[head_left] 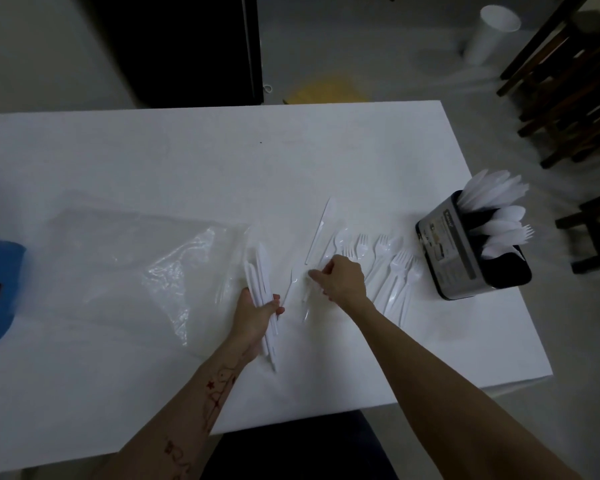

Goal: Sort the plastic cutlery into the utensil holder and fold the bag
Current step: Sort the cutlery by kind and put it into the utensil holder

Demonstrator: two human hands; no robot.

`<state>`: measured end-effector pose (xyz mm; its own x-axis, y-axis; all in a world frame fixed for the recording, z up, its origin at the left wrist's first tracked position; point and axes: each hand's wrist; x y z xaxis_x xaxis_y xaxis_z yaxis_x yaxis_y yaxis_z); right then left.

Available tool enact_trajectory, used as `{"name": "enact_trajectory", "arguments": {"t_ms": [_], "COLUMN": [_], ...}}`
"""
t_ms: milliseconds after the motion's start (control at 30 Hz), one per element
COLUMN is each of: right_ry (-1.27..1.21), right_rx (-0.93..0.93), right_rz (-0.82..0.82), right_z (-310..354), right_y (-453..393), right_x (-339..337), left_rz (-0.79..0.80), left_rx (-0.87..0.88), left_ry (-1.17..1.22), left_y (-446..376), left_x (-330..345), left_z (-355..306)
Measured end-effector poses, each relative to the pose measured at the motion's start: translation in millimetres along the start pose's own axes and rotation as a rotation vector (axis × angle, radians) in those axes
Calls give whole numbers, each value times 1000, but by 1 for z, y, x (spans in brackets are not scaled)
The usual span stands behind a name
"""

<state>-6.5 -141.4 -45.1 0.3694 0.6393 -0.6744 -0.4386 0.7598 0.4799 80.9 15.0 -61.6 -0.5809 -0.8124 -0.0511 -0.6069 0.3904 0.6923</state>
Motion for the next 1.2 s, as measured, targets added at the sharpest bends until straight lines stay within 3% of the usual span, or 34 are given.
{"name": "enact_trajectory", "arguments": {"t_ms": [133, 267, 467, 600, 733, 867, 933, 1033, 1200], "right_ry": [199, 209, -146, -331, -422, -438, -390, -113, 133], "right_rx": [-141, -45, 112, 104, 121, 84, 78, 84, 114], "right_rz": [21, 60, 127, 135, 153, 118, -21, -168, -138], "right_z": [19, 31, 19, 19, 24, 30, 32, 36, 49], "right_y": [0, -3, -11, 0, 2, -11, -27, -51, -71], "right_x": [20, 30, 16, 4, 2, -3, -5, -8, -12], "left_rz": [-15, -18, 7, 122, 269, 280, 276, 262, 297], "left_rx": [0, 2, 30, 42, 52, 24, 17, 29, 38], "left_ry": [-2, -25, -13, -28, -50, -14, 11, 48, 79], "left_y": [2, 1, -2, -1, -2, -8, -11, -16, -21], "left_x": [-4, -8, -10, -5, 2, 6, 6, 3, -3], "left_z": [1, 4, 4, 0, -6, -13, -15, -17, -18]}}
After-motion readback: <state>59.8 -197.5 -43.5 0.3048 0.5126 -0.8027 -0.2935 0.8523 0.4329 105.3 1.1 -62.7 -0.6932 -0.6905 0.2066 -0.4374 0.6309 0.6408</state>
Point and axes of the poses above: each hand's wrist, its own y-axis away from the middle knuckle, its own x-axis out of the palm, z = x × y, and after that the axes turned 1 degree about -y, right-handed
